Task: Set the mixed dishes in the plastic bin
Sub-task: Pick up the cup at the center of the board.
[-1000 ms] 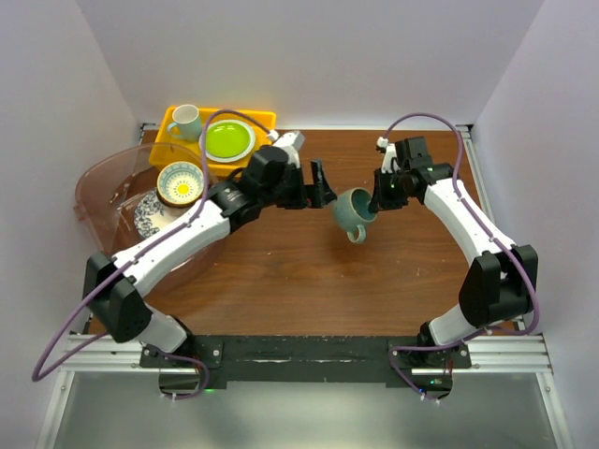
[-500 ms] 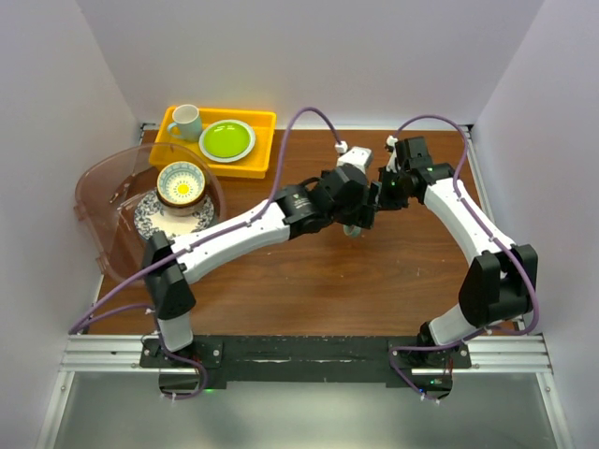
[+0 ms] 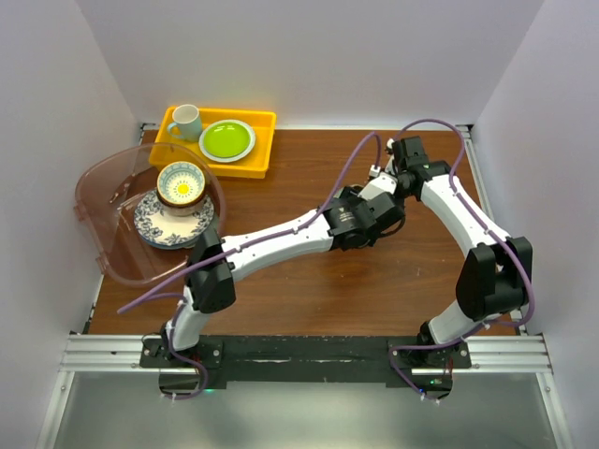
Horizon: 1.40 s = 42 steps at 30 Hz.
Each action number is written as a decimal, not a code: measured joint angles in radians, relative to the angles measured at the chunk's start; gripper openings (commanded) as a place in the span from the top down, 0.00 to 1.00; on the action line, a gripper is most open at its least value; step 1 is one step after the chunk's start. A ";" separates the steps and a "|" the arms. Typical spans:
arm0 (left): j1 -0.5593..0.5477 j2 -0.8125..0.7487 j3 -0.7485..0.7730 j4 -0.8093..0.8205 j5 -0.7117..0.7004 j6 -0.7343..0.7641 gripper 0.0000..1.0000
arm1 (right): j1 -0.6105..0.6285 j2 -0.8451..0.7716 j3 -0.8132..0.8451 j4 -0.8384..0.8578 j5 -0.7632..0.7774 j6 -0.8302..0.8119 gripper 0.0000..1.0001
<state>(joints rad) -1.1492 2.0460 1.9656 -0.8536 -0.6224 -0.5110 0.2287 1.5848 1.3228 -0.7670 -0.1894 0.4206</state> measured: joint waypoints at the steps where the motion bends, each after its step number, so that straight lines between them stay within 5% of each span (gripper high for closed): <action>1: -0.004 0.014 0.015 -0.008 -0.019 0.005 0.30 | 0.000 0.000 0.003 -0.002 -0.005 0.005 1.00; 9: -0.023 0.083 0.060 -0.070 -0.158 0.052 0.41 | 0.000 0.028 0.019 -0.008 -0.045 0.052 1.00; 15: -0.026 0.110 0.061 -0.096 -0.240 0.069 0.74 | 0.000 0.036 0.019 -0.007 -0.056 0.084 0.99; 24: -0.036 0.116 0.054 -0.101 -0.290 0.085 1.00 | -0.003 0.036 0.019 0.013 -0.099 0.108 0.78; 42: 0.011 -0.077 -0.264 0.026 -0.198 0.074 1.00 | -0.003 -0.002 -0.012 0.079 -0.251 0.114 0.45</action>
<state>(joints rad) -1.1385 1.9690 1.7016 -0.8276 -0.8200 -0.4374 0.2260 1.5829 1.3109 -0.6876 -0.4404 0.5343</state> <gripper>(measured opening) 0.287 0.477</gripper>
